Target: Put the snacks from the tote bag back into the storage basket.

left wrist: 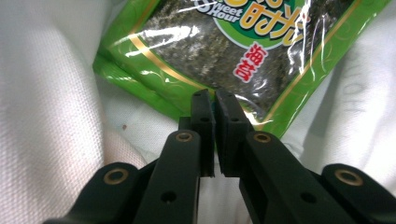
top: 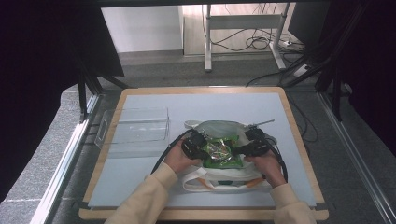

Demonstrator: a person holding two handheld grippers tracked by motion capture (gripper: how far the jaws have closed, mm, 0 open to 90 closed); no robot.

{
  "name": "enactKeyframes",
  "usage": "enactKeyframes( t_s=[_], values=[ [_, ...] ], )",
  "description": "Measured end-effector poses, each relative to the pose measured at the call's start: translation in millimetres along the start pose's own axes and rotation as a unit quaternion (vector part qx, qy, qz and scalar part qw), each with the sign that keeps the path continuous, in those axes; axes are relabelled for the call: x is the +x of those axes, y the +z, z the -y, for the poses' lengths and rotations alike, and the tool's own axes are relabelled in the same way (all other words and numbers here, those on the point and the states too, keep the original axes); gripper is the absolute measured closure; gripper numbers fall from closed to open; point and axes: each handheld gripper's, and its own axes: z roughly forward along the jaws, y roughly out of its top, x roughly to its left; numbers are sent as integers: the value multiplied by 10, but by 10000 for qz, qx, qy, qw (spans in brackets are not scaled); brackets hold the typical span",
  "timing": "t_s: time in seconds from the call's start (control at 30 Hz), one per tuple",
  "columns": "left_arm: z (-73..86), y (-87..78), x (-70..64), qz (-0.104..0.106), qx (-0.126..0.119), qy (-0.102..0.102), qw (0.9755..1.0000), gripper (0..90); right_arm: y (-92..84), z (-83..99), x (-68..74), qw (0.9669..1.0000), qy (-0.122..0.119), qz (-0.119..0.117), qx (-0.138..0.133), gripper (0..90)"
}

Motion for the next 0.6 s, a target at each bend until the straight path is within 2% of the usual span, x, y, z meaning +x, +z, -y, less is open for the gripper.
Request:
enactKeyframes(
  t_s=[0.03, 0.07, 0.1, 0.2, 0.33, 0.47, 0.6],
  values=[
    [2, -6, -11, 28, -92, -37, 9999, 849, -24, 4, -5, 10000, -8, -16, -21, 844],
    [4, -33, -10, 23, -82, 13, 10000, 835, -44, 10, -6, 9999, -16, -50, -90, 844],
    [8, -52, -28, 41, -215, -37, 9998, 820, -66, 17, -4, 9999, -44, -69, -128, 844],
    [27, -148, -57, 167, -459, 41, 9988, 768, -104, 35, 18, 9997, -162, -70, -177, 846],
    [88, -302, -99, 137, -695, 135, 9974, 648, -152, 48, 24, 9991, -282, -89, -290, 848],
    [181, -461, -136, 132, -1035, 124, 9945, 565, -209, 55, 19, 9983, -369, -84, -442, 852],
    [273, -573, -166, 107, -1239, 193, 9920, 496, -264, 52, 33, 9972, -507, -45, -547, 852]
  ],
)
